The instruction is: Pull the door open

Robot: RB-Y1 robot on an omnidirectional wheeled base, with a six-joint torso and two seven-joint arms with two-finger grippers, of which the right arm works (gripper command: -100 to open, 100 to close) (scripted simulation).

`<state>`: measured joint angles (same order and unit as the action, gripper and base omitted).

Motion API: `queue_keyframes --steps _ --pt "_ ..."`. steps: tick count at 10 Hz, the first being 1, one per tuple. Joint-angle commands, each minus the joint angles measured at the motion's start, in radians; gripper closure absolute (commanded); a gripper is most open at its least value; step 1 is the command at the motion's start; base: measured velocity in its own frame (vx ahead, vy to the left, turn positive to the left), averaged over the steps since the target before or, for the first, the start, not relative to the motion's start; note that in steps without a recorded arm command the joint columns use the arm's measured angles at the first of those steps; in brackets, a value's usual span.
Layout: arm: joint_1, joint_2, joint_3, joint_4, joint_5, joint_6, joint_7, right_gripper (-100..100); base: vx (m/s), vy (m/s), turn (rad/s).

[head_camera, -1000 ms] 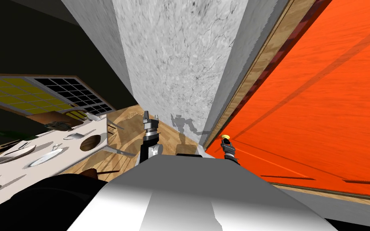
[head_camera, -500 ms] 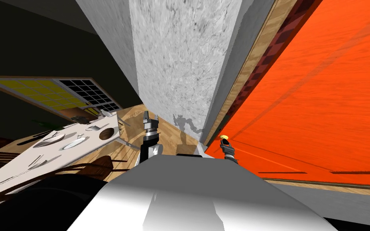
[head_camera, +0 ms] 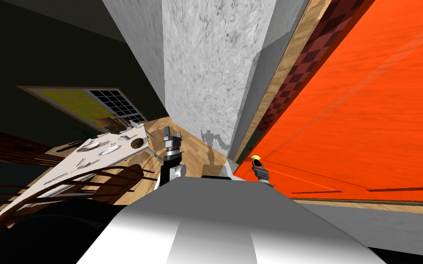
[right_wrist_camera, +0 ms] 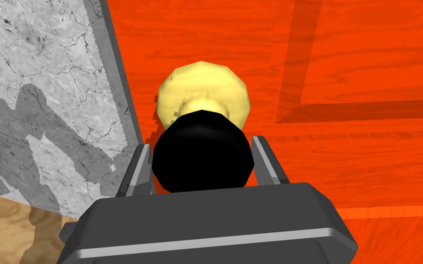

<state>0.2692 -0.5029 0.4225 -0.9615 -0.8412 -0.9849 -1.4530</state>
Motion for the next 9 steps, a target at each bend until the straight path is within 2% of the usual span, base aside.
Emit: queue_keyframes --steps 1,2,3,4,9 --pt "0.009 -0.018 0.024 0.002 0.013 -0.022 -0.028 100 -0.247 -0.018 0.113" --pt "0.014 -0.025 0.033 0.001 0.018 -0.029 -0.036 100 -0.245 -0.010 0.093" --pt "0.012 -0.021 0.027 -0.001 0.014 -0.019 -0.026 100 -0.108 0.002 0.016" --pt "0.020 -0.034 0.050 0.007 0.024 -0.038 -0.048 100 -0.202 -0.028 0.151" --pt "0.031 -0.076 0.103 0.028 0.047 -0.098 -0.105 100 -0.265 -0.039 0.148"
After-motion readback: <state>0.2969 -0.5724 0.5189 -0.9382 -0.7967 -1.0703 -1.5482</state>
